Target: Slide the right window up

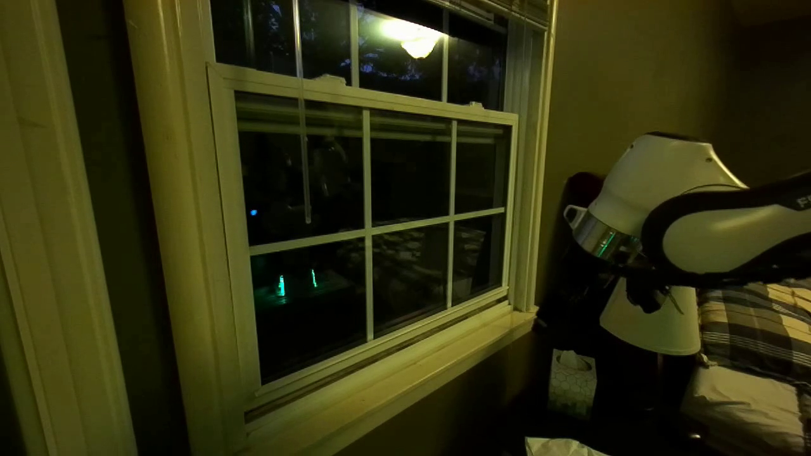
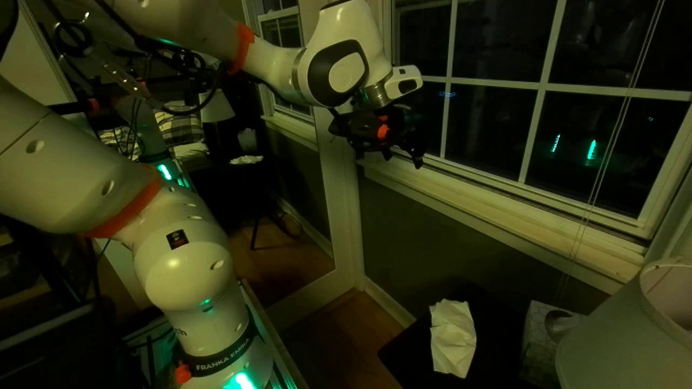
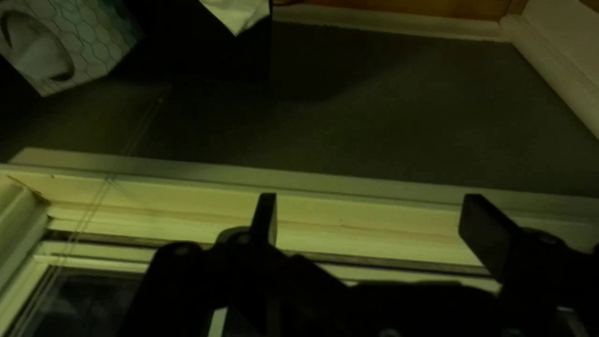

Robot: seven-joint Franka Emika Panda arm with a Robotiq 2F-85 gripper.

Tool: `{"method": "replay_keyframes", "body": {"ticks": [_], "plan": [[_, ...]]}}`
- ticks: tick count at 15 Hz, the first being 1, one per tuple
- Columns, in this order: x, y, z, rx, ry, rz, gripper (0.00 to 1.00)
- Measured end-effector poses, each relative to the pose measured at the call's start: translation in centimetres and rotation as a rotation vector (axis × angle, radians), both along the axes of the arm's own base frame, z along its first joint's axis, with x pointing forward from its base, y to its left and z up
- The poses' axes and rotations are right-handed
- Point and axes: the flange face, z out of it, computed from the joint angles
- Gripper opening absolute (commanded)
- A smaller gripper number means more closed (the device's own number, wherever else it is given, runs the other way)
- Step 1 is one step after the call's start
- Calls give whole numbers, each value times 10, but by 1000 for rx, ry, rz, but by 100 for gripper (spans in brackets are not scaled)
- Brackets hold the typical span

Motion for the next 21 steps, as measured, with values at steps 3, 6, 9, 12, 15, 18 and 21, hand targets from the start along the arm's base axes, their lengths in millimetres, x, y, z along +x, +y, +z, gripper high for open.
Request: {"method": "replay_keyframes", "body": {"ticks": [3,6,9,12,15,18,21], "plan": [[26,12,31,45,-86,41,100],[47,15,48,72,-113,52,100],[67,7,37,89,-164,21,100],[89,-6,11,91,-228,-32,100],[107,-20,-25,99,-260,-102,100],[112,-21,-34,96,-255,-106,100],[110,-20,-25,97,-271,-102,100]]}}
